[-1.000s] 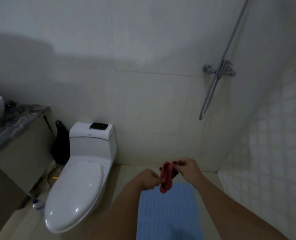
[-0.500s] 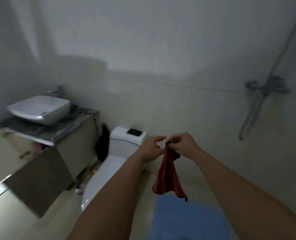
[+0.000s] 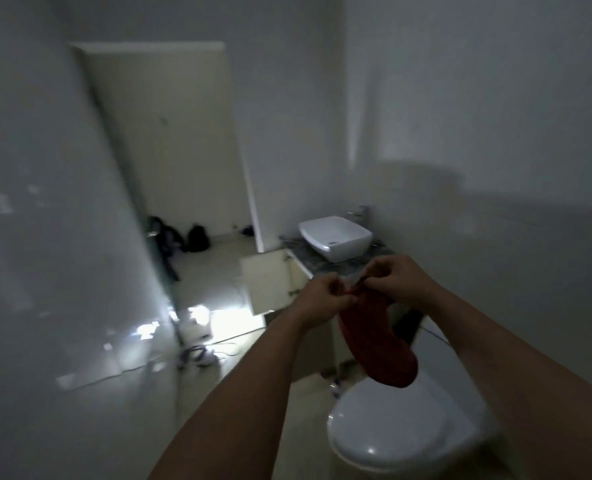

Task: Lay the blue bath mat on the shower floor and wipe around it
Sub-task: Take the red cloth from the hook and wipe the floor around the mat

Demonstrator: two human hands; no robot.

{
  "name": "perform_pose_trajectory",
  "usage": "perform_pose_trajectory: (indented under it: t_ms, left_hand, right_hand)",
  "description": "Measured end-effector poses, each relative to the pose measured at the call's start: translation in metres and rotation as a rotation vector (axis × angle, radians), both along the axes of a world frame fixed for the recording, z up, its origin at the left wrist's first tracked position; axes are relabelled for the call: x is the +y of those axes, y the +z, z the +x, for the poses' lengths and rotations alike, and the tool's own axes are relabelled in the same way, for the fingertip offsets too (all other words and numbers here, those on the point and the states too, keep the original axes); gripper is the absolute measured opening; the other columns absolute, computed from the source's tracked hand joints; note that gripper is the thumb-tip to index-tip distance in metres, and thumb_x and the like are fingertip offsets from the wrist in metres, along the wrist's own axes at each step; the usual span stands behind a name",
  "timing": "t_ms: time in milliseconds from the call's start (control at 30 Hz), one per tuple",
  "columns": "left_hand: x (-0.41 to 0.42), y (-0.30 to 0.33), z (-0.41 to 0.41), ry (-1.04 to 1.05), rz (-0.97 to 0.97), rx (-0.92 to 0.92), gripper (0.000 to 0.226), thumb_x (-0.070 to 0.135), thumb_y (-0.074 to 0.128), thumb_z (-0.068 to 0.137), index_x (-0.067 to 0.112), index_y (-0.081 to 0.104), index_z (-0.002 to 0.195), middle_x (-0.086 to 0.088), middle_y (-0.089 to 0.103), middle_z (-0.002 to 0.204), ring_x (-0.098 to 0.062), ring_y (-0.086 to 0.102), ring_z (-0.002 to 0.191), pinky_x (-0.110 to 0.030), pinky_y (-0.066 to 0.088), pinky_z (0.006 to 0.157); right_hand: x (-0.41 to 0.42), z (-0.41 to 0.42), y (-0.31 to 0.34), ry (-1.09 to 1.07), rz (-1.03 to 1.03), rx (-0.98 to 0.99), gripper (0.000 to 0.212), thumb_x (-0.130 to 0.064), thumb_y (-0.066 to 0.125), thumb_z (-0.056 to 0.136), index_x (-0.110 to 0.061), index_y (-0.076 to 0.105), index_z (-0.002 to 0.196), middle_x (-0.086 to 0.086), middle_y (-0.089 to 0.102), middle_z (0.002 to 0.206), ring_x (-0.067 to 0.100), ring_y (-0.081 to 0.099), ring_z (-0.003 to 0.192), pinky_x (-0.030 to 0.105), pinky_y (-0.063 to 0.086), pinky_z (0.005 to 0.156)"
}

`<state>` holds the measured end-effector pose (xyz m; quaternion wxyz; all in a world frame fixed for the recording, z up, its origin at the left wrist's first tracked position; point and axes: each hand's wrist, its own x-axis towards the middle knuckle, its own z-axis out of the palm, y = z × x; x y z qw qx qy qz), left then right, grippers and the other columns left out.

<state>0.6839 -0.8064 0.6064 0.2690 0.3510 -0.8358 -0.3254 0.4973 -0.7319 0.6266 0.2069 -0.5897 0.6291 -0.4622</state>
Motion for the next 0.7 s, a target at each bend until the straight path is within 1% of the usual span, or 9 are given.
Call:
perform_pose_trajectory:
  t_ms: [67, 133, 200, 267, 333, 433, 533, 633, 700]
  left_hand:
    - [-0.005, 0.023, 0.04, 0.145, -0.054, 0.008, 0.023, 0.026, 0.077, 0.075, 0.012, 0.06, 0.082, 0.0, 0.06, 0.073, -0.014, 0.054, 0.067, -0.031, 0.042, 0.063]
    - [-0.003, 0.048, 0.084, 0.297, -0.126, 0.001, 0.024, 0.026, 0.078, 0.075, 0.018, 0.055, 0.073, 0.005, 0.054, 0.065, -0.011, 0.047, 0.059, -0.03, 0.038, 0.058]
    - [0.004, 0.074, 0.122, 0.41, -0.204, -0.032, 0.032, 0.029, 0.079, 0.074, 0.021, 0.049, 0.067, 0.007, 0.048, 0.058, -0.01, 0.042, 0.054, -0.029, 0.035, 0.055]
    - [0.017, 0.103, 0.164, 0.51, -0.256, -0.066, 0.036, 0.025, 0.08, 0.076, 0.022, 0.046, 0.067, 0.007, 0.049, 0.06, -0.009, 0.042, 0.055, -0.028, 0.036, 0.056]
    - [0.038, 0.134, 0.205, 0.587, -0.314, -0.092, 0.029, 0.025, 0.079, 0.078, 0.021, 0.051, 0.072, 0.005, 0.056, 0.067, -0.01, 0.051, 0.061, -0.027, 0.042, 0.059]
    - [0.072, 0.174, 0.264, 0.744, -0.415, -0.137, 0.019, 0.032, 0.073, 0.082, 0.023, 0.055, 0.081, 0.008, 0.06, 0.072, -0.015, 0.058, 0.069, -0.03, 0.046, 0.063]
    - [0.11, 0.205, 0.313, 0.915, -0.56, -0.198, 0.011, 0.032, 0.06, 0.086, 0.025, 0.052, 0.091, 0.004, 0.066, 0.076, -0.021, 0.063, 0.07, -0.037, 0.053, 0.066]
    - [0.147, 0.228, 0.355, 1.099, -0.796, -0.371, 0.011, 0.021, 0.056, 0.09, 0.022, 0.051, 0.1, -0.002, 0.068, 0.084, -0.026, 0.063, 0.072, -0.04, 0.052, 0.065]
    - [0.172, 0.239, 0.379, 1.205, -0.954, -0.522, 0.011, 0.023, 0.057, 0.091, 0.022, 0.053, 0.102, -0.001, 0.063, 0.09, -0.027, 0.063, 0.074, -0.038, 0.051, 0.064]
  right_hand:
    - [-0.023, 0.025, 0.022, 0.134, -0.013, 0.021, 0.009, -0.005, 0.079, 0.08, -0.014, 0.078, 0.084, 0.003, 0.075, 0.073, 0.003, 0.067, 0.063, 0.024, 0.054, 0.063]
    - [-0.047, 0.057, 0.043, 0.248, -0.044, 0.056, 0.008, -0.01, 0.083, 0.078, -0.016, 0.08, 0.081, 0.003, 0.076, 0.074, 0.002, 0.067, 0.066, 0.023, 0.052, 0.068]
    - [-0.066, 0.088, 0.061, 0.341, -0.077, 0.055, 0.007, -0.01, 0.083, 0.077, -0.016, 0.081, 0.079, 0.005, 0.077, 0.074, 0.001, 0.064, 0.063, 0.021, 0.05, 0.067]
    - [-0.081, 0.131, 0.086, 0.456, -0.105, 0.018, 0.005, -0.01, 0.082, 0.079, -0.012, 0.081, 0.083, 0.008, 0.078, 0.08, 0.005, 0.067, 0.069, 0.025, 0.052, 0.07]
    - [-0.091, 0.178, 0.11, 0.577, -0.142, -0.024, 0.007, -0.01, 0.08, 0.081, -0.01, 0.081, 0.087, 0.011, 0.078, 0.084, 0.014, 0.068, 0.074, 0.027, 0.054, 0.072]
    - [-0.097, 0.248, 0.144, 0.754, -0.189, -0.158, 0.01, -0.009, 0.077, 0.083, -0.009, 0.08, 0.092, 0.015, 0.077, 0.086, 0.02, 0.07, 0.076, 0.029, 0.059, 0.072]
    - [-0.095, 0.317, 0.173, 0.881, -0.253, -0.259, 0.01, -0.008, 0.079, 0.082, -0.01, 0.078, 0.092, 0.013, 0.076, 0.081, 0.017, 0.069, 0.07, 0.021, 0.057, 0.06]
    - [-0.085, 0.385, 0.197, 1.008, -0.297, -0.345, 0.014, -0.012, 0.081, 0.08, -0.004, 0.076, 0.091, 0.014, 0.073, 0.076, 0.014, 0.067, 0.063, 0.021, 0.055, 0.056]
    - [-0.074, 0.427, 0.212, 1.099, -0.302, -0.392, 0.018, -0.012, 0.082, 0.079, -0.002, 0.076, 0.092, 0.013, 0.073, 0.076, 0.015, 0.068, 0.064, 0.022, 0.054, 0.057]
